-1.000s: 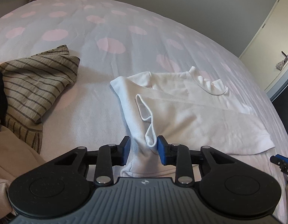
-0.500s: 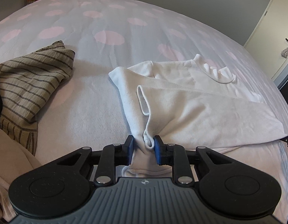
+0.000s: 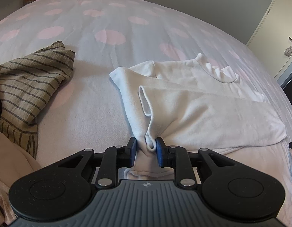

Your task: Fold clothes

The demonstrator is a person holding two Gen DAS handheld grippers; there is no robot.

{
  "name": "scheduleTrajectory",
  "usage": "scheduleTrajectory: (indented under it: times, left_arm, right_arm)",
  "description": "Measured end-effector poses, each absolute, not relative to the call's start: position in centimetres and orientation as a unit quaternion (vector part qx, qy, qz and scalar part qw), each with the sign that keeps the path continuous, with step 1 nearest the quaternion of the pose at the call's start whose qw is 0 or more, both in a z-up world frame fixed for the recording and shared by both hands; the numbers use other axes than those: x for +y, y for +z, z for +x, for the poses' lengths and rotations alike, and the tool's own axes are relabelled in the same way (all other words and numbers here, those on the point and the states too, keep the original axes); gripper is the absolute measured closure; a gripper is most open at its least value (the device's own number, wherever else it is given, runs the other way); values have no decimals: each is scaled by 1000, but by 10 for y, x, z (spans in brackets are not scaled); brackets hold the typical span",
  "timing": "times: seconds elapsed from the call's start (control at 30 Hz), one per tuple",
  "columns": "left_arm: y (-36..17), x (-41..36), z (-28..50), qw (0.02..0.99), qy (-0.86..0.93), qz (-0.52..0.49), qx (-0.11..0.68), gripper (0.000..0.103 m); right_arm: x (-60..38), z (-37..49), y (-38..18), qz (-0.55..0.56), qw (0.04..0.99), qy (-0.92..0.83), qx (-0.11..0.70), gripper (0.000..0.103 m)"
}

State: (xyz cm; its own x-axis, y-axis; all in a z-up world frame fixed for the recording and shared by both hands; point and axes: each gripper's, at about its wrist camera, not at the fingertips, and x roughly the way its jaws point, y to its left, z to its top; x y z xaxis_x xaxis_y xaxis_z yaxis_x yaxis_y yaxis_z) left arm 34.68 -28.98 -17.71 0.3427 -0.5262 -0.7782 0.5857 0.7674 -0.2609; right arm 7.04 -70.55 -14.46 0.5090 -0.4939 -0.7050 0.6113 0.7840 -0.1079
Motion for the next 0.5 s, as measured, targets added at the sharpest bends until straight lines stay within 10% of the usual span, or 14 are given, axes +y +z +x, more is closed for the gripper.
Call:
scheduleTrajectory:
  times: [0.5]
  left_arm:
    - [-177, -291, 346, 825, -345, 47, 446, 75]
  right_arm:
    - [-705, 145, -165, 80, 868, -317, 374, 100]
